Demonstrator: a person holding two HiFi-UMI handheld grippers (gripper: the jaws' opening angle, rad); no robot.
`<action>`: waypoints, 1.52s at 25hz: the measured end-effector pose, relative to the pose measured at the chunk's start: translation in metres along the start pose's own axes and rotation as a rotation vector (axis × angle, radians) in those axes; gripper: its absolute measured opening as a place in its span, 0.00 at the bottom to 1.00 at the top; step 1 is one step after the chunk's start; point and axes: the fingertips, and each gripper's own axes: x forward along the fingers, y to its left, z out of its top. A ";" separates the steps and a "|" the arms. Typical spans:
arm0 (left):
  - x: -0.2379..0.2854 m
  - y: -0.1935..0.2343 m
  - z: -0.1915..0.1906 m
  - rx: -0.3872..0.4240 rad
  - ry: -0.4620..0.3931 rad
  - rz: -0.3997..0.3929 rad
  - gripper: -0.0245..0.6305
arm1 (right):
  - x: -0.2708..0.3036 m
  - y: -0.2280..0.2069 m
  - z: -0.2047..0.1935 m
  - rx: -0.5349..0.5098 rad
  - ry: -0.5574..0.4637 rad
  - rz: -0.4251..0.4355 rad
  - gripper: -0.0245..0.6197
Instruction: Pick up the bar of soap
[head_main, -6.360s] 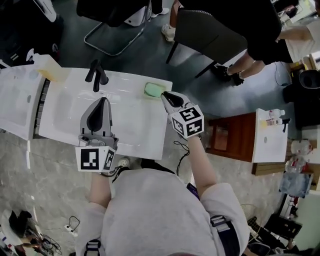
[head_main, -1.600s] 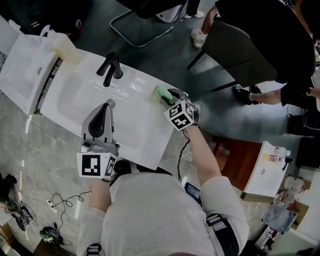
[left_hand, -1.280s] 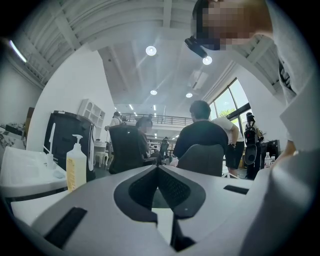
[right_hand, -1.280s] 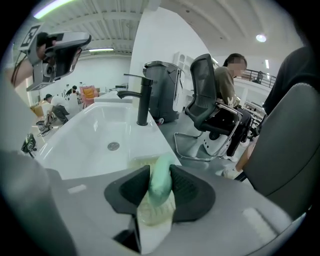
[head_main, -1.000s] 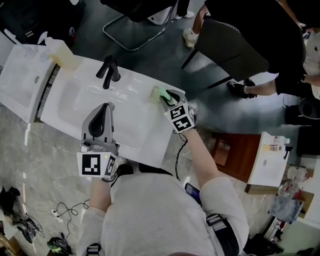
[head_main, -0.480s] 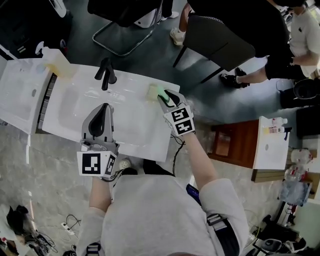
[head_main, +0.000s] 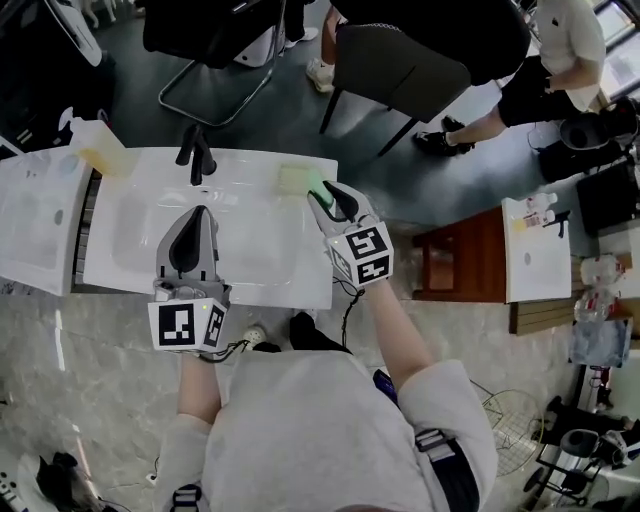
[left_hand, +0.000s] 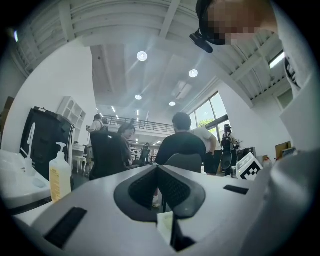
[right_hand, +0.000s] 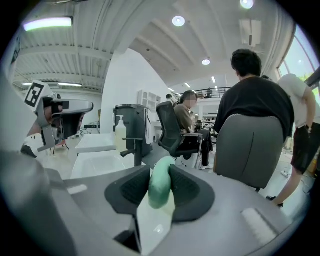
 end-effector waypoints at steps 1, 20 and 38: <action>-0.001 -0.001 0.001 0.002 -0.002 -0.009 0.05 | -0.007 0.002 0.004 0.006 -0.013 -0.011 0.24; -0.035 -0.027 0.017 0.014 -0.047 -0.132 0.05 | -0.118 0.033 0.048 0.081 -0.212 -0.191 0.24; -0.073 -0.041 0.033 0.036 -0.071 -0.203 0.05 | -0.189 0.066 0.075 0.113 -0.372 -0.297 0.24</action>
